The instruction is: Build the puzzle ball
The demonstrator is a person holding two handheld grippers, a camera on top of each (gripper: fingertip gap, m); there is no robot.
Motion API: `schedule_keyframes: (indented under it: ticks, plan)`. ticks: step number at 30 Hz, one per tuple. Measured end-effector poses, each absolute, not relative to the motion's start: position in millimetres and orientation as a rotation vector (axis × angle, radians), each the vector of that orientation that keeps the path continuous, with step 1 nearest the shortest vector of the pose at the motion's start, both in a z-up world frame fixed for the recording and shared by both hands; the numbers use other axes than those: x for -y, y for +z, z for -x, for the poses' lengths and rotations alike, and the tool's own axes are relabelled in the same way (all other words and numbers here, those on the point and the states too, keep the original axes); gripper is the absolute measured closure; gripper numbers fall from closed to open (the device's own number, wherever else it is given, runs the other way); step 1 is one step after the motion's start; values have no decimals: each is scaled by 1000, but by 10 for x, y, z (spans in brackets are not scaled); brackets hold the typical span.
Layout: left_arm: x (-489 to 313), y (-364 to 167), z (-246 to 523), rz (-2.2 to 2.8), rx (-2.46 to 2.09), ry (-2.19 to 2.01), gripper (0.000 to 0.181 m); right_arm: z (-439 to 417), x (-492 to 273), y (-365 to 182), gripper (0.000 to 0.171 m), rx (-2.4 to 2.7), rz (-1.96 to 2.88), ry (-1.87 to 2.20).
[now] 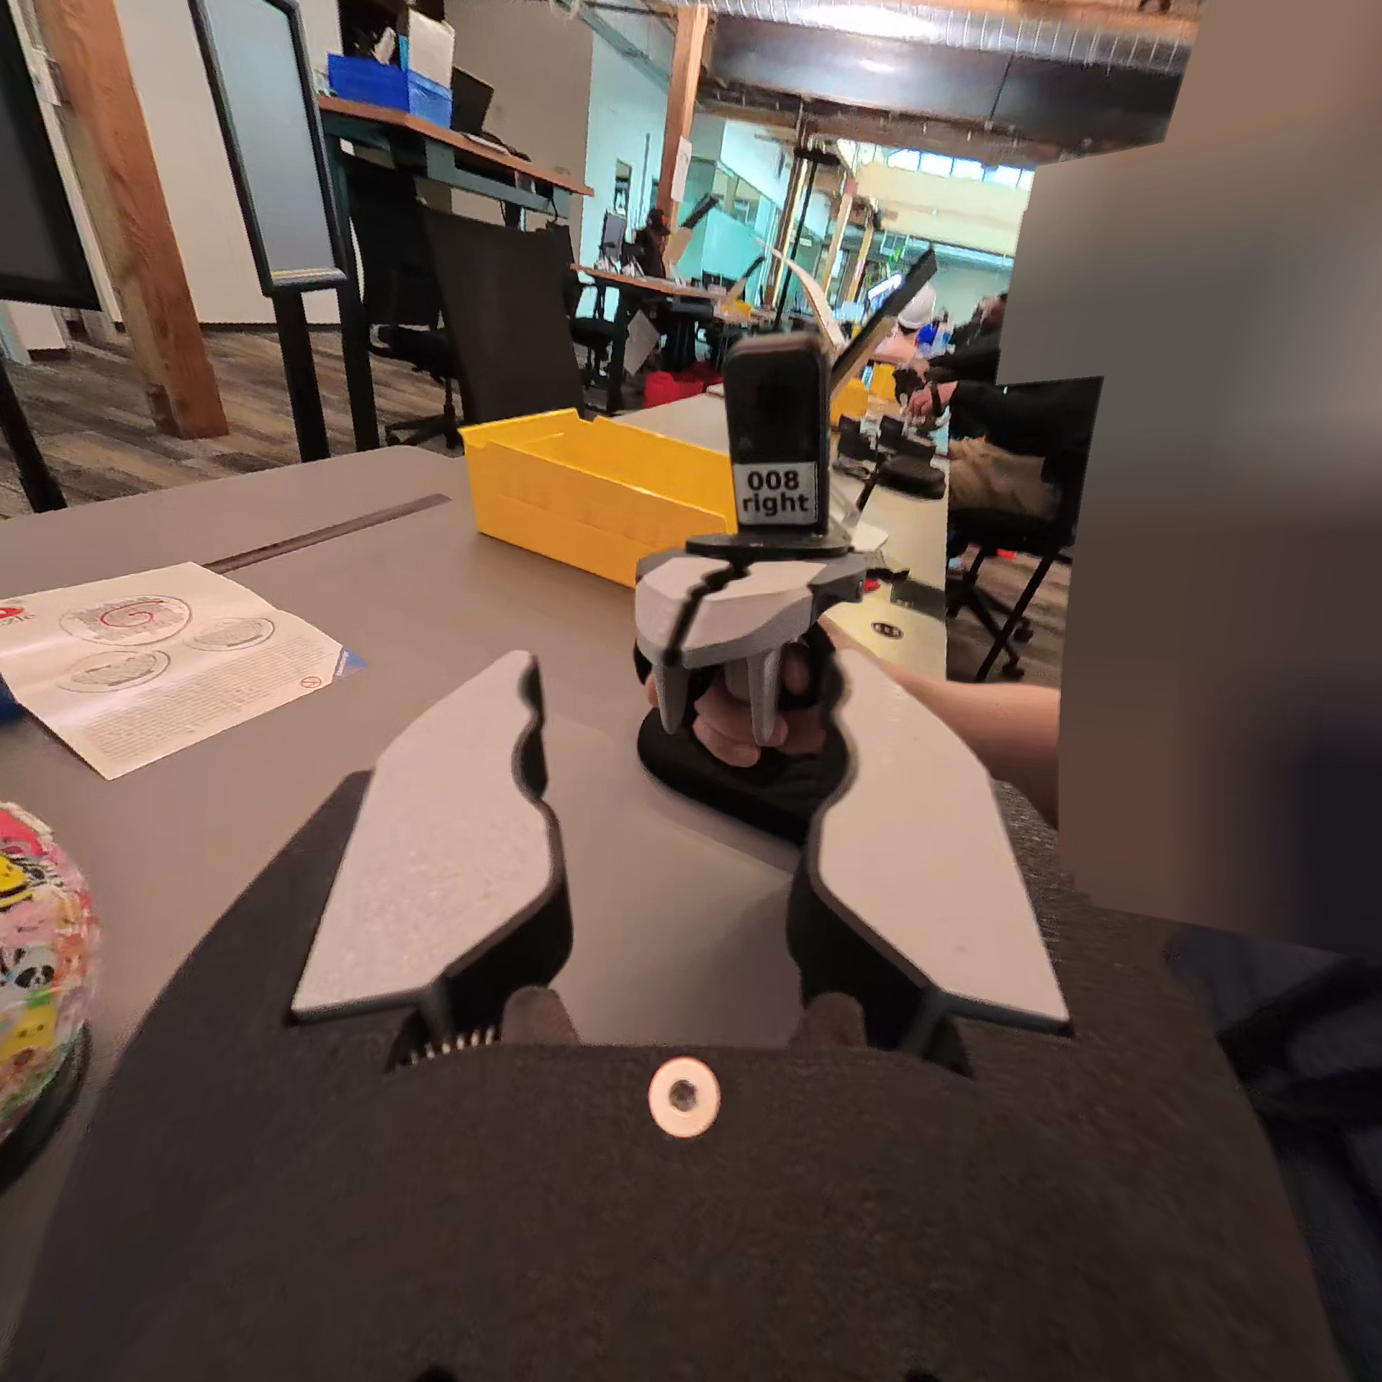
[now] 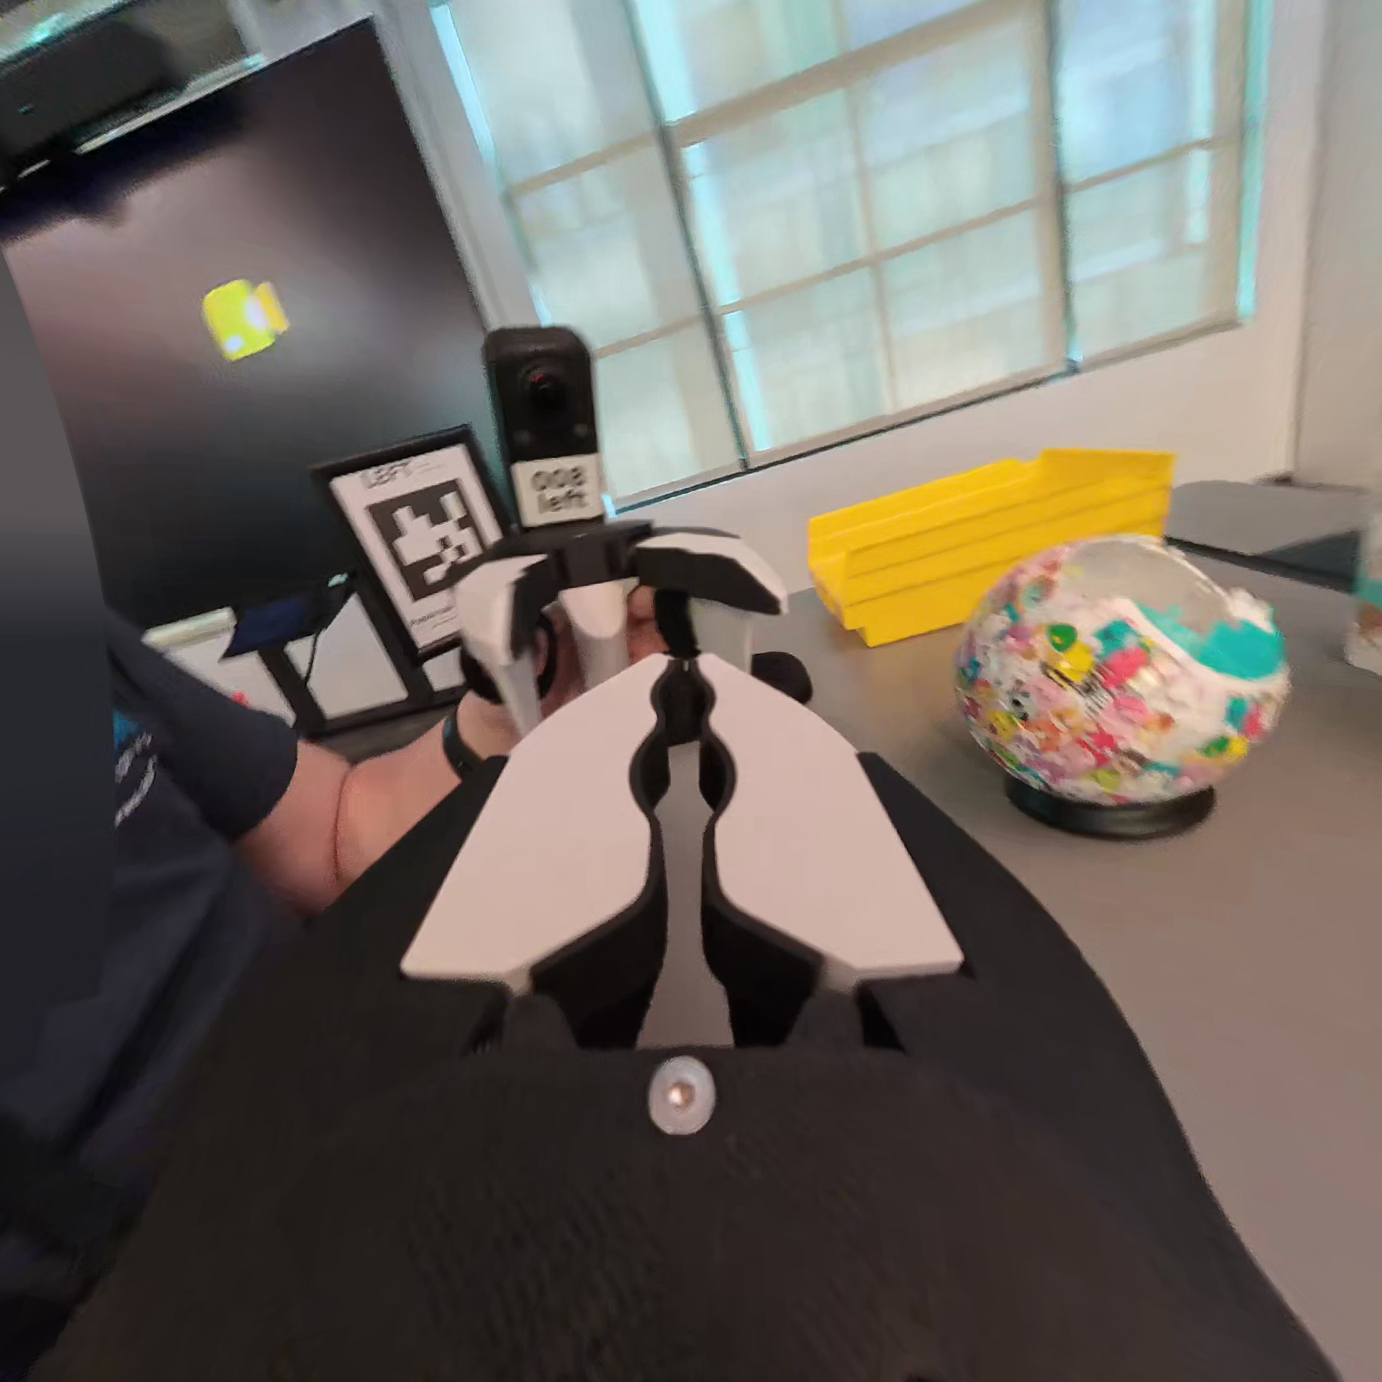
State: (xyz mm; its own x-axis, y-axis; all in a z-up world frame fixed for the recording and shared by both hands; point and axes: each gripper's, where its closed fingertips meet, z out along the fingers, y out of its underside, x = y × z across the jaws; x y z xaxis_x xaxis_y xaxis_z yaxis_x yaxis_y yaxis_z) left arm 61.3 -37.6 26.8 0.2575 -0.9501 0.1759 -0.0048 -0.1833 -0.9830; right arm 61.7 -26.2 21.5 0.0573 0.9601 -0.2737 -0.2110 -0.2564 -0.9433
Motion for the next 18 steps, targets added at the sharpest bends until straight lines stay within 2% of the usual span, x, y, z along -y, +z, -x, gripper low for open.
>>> schedule_keyframes:
  ticks: [6, 18]
  plan:
    - [432, 181, -725, 1468, -1060, -1130, 145, -439, 355, 227, 170, 1064, 1190, 1302]
    - [466, 188, -653, 1430, -1022, -1220, 144, -342, 432, 240, 171, 1157, 1160, 1356]
